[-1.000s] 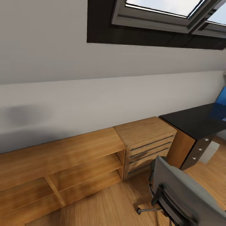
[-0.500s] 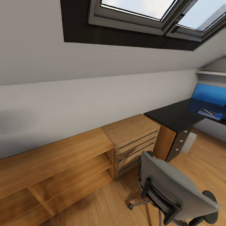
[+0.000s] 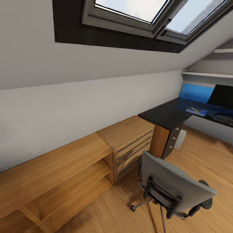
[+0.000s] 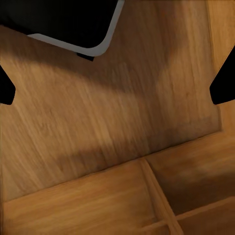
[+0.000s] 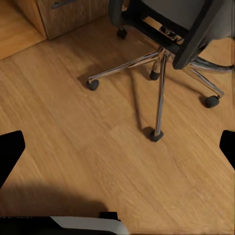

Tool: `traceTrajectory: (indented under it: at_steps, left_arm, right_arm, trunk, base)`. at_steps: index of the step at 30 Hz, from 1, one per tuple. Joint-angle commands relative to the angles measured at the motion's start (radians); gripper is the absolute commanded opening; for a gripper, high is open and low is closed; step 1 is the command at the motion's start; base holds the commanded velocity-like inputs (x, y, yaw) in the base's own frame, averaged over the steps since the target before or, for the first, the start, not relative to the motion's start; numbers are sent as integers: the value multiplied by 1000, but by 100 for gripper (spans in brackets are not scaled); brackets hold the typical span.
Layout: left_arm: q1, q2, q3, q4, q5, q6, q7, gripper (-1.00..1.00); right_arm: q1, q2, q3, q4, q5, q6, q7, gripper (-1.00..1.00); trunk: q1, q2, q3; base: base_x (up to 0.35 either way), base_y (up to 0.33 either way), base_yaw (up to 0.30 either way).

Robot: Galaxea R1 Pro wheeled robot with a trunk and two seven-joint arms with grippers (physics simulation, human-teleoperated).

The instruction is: In the bedroom, organize the workspace by keeping the computer under the desk, ensuring the monitor is on the desk, placing the keyboard on the desk next to the monitor, placing the mouse on the desk next to the keyboard, moving the folder from the swivel chair onto the desk next to the mouse, stacking the notebook on top of the folder with the pen on top of the notebook, and positioning the swivel chair next to the desk.

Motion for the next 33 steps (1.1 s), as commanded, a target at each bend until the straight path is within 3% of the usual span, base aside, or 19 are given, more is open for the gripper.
traceTrajectory:
  at_steps: [1,6,24,33]
  left_arm:
    - [0,0,-8,-2,0,6,10,100]
    - [0,0,-8,-4,0,38,10,100]
    - [0,0,-9,-4,-1,46,8,100]
    - [0,3,-10,-4,-1,46,-34,100]
  right_arm:
    - [-1,1,9,1,-6,-4,-4,100]
    - [-1,0,9,1,-6,-4,-4,100]
    - [-1,0,9,1,-5,-4,-4,100]
    - [-1,0,9,1,-5,-4,-4,100]
  trunk:
    - [1,-2,-2]
    - [1,-2,-2]
    - [1,-2,-2]
    - [1,-2,-2]
  base:
    - [-1,64,-300]
    - [0,25,-300]
    - [0,2,-300]
    - [123,27,-300]
